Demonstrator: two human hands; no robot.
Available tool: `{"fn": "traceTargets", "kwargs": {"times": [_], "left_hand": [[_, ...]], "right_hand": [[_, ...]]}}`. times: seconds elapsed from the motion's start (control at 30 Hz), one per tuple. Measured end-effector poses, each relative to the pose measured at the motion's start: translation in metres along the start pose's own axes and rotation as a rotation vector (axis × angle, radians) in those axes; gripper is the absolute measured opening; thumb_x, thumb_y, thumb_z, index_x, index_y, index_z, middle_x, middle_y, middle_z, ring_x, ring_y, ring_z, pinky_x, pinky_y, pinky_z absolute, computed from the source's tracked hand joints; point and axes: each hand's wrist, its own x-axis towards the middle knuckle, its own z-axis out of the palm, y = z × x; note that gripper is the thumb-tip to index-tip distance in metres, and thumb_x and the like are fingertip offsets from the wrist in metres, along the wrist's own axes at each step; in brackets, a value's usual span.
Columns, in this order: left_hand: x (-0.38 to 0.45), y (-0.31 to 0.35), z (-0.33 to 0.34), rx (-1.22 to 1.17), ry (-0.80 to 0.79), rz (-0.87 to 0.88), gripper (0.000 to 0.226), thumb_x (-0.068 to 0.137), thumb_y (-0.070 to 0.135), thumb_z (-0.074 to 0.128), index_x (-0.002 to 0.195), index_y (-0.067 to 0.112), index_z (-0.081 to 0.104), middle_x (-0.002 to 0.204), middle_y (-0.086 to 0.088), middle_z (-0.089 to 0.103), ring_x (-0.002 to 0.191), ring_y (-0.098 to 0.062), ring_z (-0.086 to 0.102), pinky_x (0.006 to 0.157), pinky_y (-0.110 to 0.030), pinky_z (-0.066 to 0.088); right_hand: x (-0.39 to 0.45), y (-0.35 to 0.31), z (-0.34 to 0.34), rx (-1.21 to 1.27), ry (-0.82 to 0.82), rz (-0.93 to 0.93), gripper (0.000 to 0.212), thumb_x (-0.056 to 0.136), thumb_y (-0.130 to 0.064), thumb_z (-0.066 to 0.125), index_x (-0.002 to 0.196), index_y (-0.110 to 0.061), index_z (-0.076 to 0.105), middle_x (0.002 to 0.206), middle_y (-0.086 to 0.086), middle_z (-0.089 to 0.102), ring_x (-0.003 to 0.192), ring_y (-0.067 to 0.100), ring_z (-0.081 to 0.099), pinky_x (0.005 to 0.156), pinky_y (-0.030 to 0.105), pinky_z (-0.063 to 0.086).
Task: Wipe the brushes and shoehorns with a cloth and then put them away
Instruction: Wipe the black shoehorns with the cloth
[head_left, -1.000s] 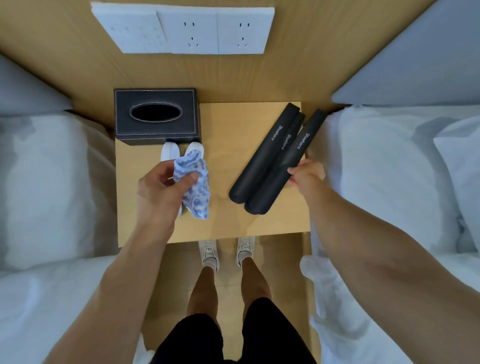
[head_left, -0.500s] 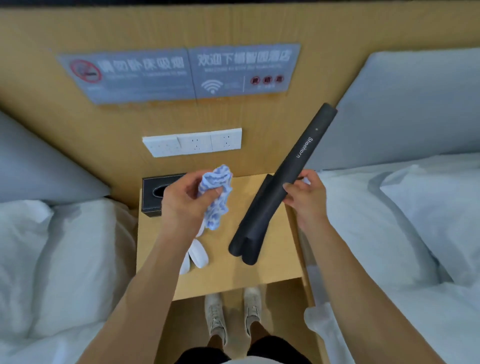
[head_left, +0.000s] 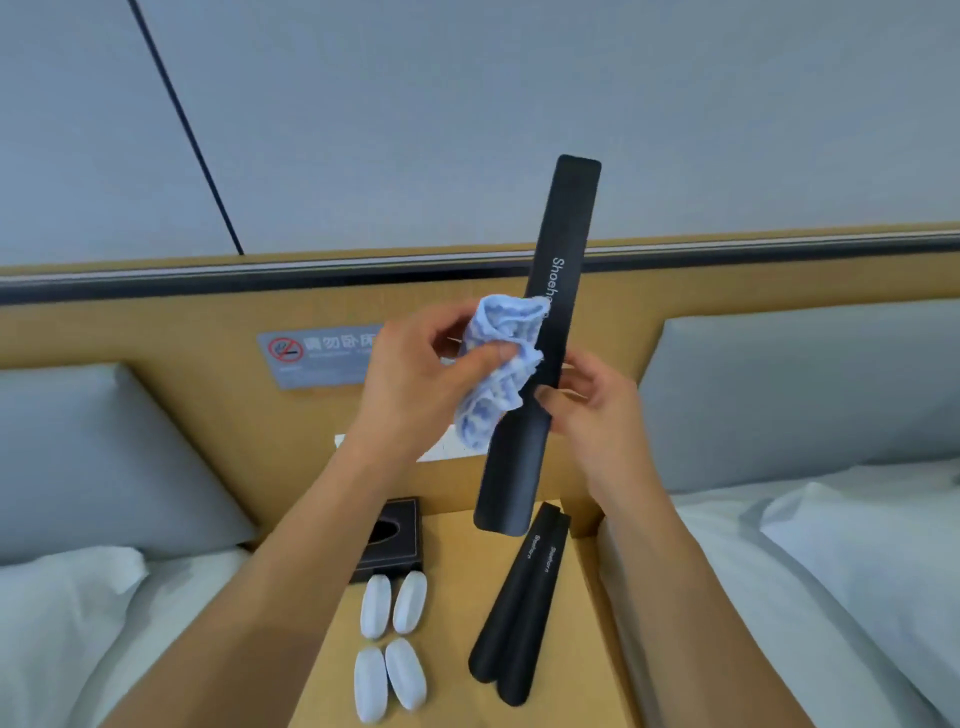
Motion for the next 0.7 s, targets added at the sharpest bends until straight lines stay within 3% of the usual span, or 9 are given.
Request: {"fn": "traceTargets", "kwargs": {"times": [0.07, 0.2, 0.3, 0.4, 0.57, 0.7], "left_hand": [[0.010, 0.011, -0.008, 0.053, 0.060, 0.038, 0.018, 0.078, 0.029, 0.079, 0.093, 0.035, 0.071, 0.081, 0.009, 0.070, 0.073, -0.009, 0.065, 0.062, -0.019, 0.050], [0.023, 0.026, -0.024, 0.204, 0.224, 0.130, 0.019, 0.080, 0.025, 0.079, 0.097, 0.025, 0.070, 0.087, 0.013, 0.065, 0.075, 0.002, 0.057, 0.066, -0.005, 0.040], [0.021, 0.032, -0.027, 0.441, 0.286, 0.297, 0.011, 0.084, 0.014, 0.075, 0.094, 0.010, 0.072, 0.095, 0.000, 0.057, 0.075, -0.007, 0.051, 0.065, -0.014, 0.040], [0.017, 0.035, -0.030, 0.634, 0.221, 0.363, 0.011, 0.085, 0.011, 0.072, 0.089, 0.001, 0.071, 0.097, -0.010, 0.058, 0.082, -0.021, 0.055, 0.064, -0.033, 0.047], [0.008, 0.036, -0.047, 0.720, -0.064, 0.342, 0.031, 0.095, 0.026, 0.060, 0.118, 0.005, 0.064, 0.125, -0.008, 0.050, 0.112, -0.021, 0.048, 0.092, -0.020, 0.036], [0.006, 0.040, -0.057, 0.689, -0.064, 0.332, 0.025, 0.088, -0.001, 0.061, 0.110, 0.004, 0.073, 0.110, -0.012, 0.063, 0.099, -0.025, 0.059, 0.083, -0.028, 0.047]], "right_hand": [[0.002, -0.012, 0.008, 0.035, -0.095, -0.003, 0.043, 0.090, -0.003, 0.062, 0.121, -0.033, 0.066, 0.108, -0.005, 0.075, 0.099, 0.017, 0.073, 0.086, 0.047, 0.060], [0.002, -0.031, 0.022, 0.117, -0.267, -0.037, 0.048, 0.093, 0.001, 0.061, 0.125, -0.034, 0.064, 0.109, -0.006, 0.075, 0.100, 0.014, 0.073, 0.074, 0.026, 0.060], [0.004, -0.039, 0.032, 0.165, -0.355, -0.047, 0.050, 0.094, 0.005, 0.058, 0.131, -0.029, 0.059, 0.112, 0.000, 0.076, 0.103, 0.018, 0.073, 0.078, 0.026, 0.059], [0.008, -0.044, 0.040, 0.214, -0.374, -0.050, 0.049, 0.093, 0.009, 0.056, 0.127, -0.026, 0.063, 0.112, 0.003, 0.076, 0.104, 0.021, 0.072, 0.079, 0.028, 0.058], [0.013, -0.048, 0.044, 0.247, -0.360, -0.042, 0.040, 0.093, 0.005, 0.060, 0.118, -0.026, 0.068, 0.106, 0.004, 0.077, 0.099, 0.020, 0.074, 0.074, 0.026, 0.057], [0.016, -0.047, 0.049, 0.223, -0.362, -0.058, 0.041, 0.090, 0.012, 0.058, 0.116, -0.019, 0.069, 0.107, 0.006, 0.077, 0.104, 0.023, 0.073, 0.082, 0.032, 0.059]]}}
